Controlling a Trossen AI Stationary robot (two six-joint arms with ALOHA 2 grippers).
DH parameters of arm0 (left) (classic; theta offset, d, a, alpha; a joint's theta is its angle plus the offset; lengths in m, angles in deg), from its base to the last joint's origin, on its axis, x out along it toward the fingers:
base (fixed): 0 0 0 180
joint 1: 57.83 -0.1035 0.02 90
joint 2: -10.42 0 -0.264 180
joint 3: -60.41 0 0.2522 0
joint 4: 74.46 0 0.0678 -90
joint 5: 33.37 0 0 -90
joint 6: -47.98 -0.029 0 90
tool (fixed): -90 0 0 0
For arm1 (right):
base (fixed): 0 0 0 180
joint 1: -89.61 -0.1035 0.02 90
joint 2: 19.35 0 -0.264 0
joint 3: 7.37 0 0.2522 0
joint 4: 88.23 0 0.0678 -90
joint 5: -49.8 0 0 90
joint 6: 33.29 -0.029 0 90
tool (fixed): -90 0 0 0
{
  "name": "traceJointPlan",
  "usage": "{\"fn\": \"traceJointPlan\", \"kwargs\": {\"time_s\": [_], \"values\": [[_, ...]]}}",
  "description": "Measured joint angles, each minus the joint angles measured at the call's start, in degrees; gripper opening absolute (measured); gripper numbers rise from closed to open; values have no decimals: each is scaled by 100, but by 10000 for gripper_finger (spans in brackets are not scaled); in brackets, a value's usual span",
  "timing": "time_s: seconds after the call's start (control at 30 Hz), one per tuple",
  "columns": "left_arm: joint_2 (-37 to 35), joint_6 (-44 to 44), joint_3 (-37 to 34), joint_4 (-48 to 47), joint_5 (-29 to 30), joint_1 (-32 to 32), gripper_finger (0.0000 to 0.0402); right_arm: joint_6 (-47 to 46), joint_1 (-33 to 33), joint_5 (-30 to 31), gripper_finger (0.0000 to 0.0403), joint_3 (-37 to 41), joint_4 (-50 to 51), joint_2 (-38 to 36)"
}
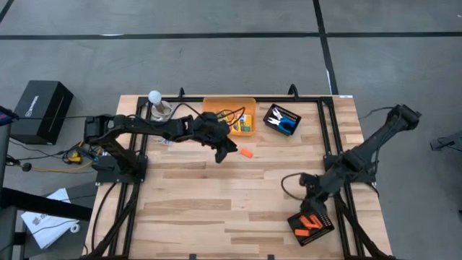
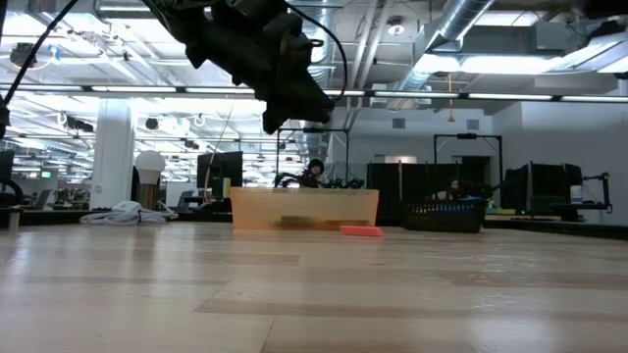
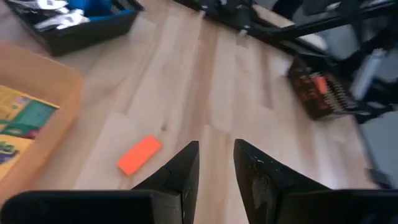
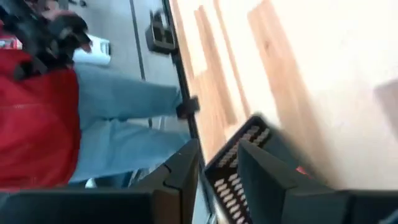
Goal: Pick & Place School Supplies
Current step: Put the orange eraser into the bottom black bin
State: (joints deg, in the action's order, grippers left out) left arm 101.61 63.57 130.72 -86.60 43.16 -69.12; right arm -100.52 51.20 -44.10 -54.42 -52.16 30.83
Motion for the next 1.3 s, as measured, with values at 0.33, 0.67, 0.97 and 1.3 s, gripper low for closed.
{"fn": "traceJointPlan", "kwargs": {"time_s": [0.33,0.67,0.97,1.3], "values": [[1187,45,0,382,333,38,15,832,1241,-147,102,-2,46,-61],[1397,138,-6,1122,1033,302,1,1083,1618,-226,102,-2,-59,-71],[1566,-19,137,1263,1470,621,0,1239,1621,-228,102,-2,-22,-71],[2453,-51,1116,1005,2219,763,0,1169,1638,-494,102,-4,-26,-71]]}}
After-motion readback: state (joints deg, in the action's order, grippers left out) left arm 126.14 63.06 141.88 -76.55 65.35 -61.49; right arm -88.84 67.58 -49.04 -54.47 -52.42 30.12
